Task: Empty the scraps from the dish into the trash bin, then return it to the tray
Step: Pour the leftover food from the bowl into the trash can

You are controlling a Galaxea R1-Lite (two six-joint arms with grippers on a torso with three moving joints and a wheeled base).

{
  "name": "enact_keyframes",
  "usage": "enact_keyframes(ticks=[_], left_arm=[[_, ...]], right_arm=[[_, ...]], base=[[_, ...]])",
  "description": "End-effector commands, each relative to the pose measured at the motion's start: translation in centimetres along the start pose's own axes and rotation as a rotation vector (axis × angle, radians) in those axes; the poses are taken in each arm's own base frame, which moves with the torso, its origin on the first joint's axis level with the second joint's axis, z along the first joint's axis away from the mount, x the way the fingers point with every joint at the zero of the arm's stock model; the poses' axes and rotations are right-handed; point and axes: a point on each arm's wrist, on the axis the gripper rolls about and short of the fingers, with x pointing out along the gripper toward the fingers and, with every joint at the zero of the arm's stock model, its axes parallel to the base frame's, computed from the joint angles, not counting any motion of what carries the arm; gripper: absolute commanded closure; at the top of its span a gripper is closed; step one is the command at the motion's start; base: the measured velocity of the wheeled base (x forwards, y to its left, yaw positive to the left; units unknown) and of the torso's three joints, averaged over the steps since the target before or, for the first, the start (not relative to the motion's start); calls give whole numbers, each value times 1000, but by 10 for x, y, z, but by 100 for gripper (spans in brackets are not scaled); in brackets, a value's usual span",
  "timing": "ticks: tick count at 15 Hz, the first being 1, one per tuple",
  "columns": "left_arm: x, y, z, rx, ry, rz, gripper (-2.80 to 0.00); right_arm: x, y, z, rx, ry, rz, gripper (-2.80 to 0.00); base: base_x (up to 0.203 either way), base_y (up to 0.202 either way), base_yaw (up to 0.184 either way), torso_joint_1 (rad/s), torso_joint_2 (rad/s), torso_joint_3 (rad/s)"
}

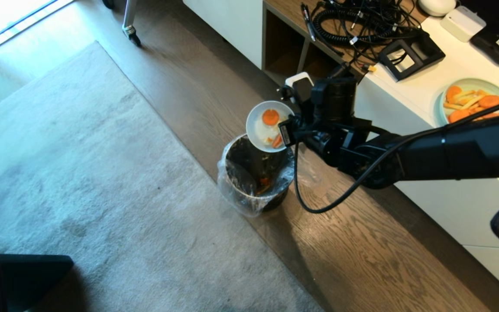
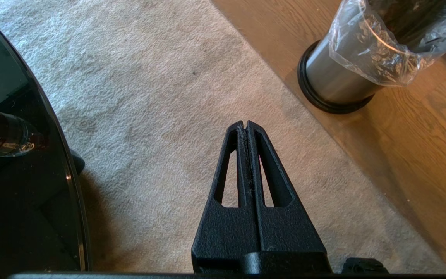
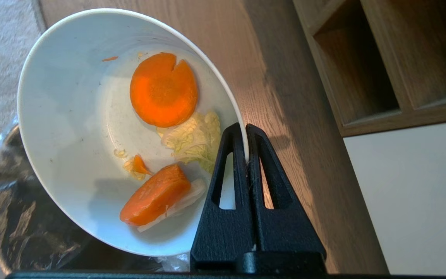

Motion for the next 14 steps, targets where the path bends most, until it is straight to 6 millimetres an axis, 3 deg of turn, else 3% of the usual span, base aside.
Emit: enact_keyframes(ticks=[1,7,14], left_arm=[[0,0,0,-1,-1,0,0],[0,0,0,-1,-1,0,0],[0,0,0,-1,-1,0,0]], right_arm=[[0,15,-4,-55,4,29,0],[15,36,-27,-277,-50,21,0],[25,22,-38,-443,-113,-69,0]], base=[[0,0,0,0,0,0],[0,0,0,0,0,0],[0,0,0,0,0,0]])
